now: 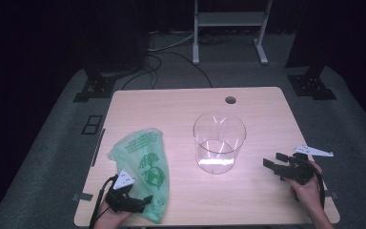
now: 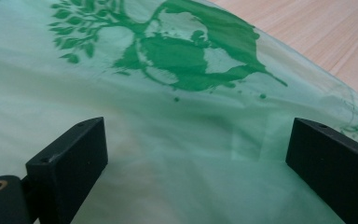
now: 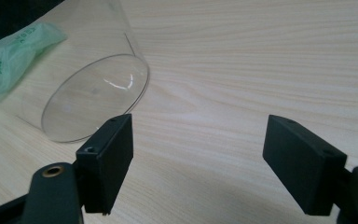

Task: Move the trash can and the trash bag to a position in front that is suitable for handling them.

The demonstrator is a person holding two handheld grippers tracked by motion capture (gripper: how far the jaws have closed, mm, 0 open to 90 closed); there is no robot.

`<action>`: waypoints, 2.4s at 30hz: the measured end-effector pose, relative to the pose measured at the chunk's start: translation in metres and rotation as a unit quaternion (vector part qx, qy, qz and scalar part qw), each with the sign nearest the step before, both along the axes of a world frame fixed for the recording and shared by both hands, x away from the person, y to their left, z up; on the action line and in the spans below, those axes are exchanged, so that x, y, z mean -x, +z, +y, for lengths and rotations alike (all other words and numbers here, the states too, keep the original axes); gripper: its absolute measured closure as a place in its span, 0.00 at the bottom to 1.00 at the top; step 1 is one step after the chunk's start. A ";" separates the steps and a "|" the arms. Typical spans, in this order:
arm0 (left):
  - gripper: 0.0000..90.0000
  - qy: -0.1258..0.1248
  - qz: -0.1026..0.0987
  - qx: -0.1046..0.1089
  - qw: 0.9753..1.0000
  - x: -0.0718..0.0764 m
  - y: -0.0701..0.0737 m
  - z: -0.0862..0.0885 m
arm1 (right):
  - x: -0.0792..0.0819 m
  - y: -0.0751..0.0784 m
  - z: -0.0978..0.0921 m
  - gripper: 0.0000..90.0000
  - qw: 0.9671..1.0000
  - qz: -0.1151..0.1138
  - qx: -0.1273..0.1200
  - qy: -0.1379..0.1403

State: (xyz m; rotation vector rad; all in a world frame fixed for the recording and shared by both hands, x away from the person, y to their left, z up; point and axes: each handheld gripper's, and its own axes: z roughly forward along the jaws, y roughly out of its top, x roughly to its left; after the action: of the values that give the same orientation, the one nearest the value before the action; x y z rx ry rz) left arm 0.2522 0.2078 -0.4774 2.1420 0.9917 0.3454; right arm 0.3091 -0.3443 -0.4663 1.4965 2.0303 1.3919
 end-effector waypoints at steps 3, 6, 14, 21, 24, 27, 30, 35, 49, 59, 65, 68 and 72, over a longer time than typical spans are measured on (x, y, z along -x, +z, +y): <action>0.05 -0.004 -0.002 -0.030 1.000 -0.004 -0.002 -0.014 | 0.001 0.001 -0.002 0.26 1.000 0.000 -0.003 -0.003; 0.05 -0.004 -0.002 -0.044 0.999 -0.008 -0.001 -0.028 | 0.001 0.002 -0.003 0.26 1.000 -0.003 -0.003 -0.003; 0.05 0.052 0.017 -0.046 0.997 -0.033 0.002 -0.065 | 0.002 0.002 -0.002 0.26 1.000 -0.005 -0.001 0.000; 0.05 0.059 0.030 -0.012 0.998 -0.065 0.003 -0.090 | 0.003 0.003 -0.004 0.26 1.000 -0.007 0.002 0.002; 0.05 0.053 0.032 0.006 0.998 -0.075 0.003 -0.094 | 0.003 0.002 -0.005 0.26 1.000 -0.004 0.000 0.003; 0.05 0.042 0.027 0.017 0.999 -0.077 0.004 -0.093 | 0.002 0.002 -0.005 0.26 1.000 -0.005 0.001 0.006; 0.05 0.029 0.013 0.019 0.999 -0.074 0.006 -0.085 | 0.002 0.002 -0.005 0.26 1.000 -0.004 0.000 0.008; 0.05 0.026 -0.006 0.020 0.999 -0.072 0.014 -0.056 | 0.002 0.001 -0.003 0.27 1.000 -0.002 0.004 0.011; 0.15 0.042 -0.009 0.010 0.999 -0.121 0.018 -0.004 | 0.000 -0.001 0.001 0.27 1.000 0.000 0.010 0.017; 0.49 0.046 0.014 0.030 0.998 -0.152 0.019 0.006 | -0.001 -0.001 0.002 0.27 1.000 0.001 0.011 0.023; 0.86 0.033 0.043 0.013 0.998 -0.154 0.012 0.009 | -0.001 -0.002 0.001 0.27 1.000 0.001 0.011 0.023; 1.00 0.039 0.049 0.039 0.997 -0.151 0.007 0.017 | -0.001 -0.001 0.001 0.27 1.000 0.000 0.010 0.024; 1.00 0.066 0.055 0.061 0.994 -0.141 0.005 0.029 | 0.000 -0.001 0.001 0.27 1.000 -0.001 0.010 0.023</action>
State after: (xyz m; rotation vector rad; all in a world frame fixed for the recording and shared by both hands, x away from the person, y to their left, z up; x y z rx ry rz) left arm 0.3935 0.2364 -0.4729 2.0075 1.1905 0.2268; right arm 0.3089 -0.3434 -0.4671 1.4476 2.0840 1.3865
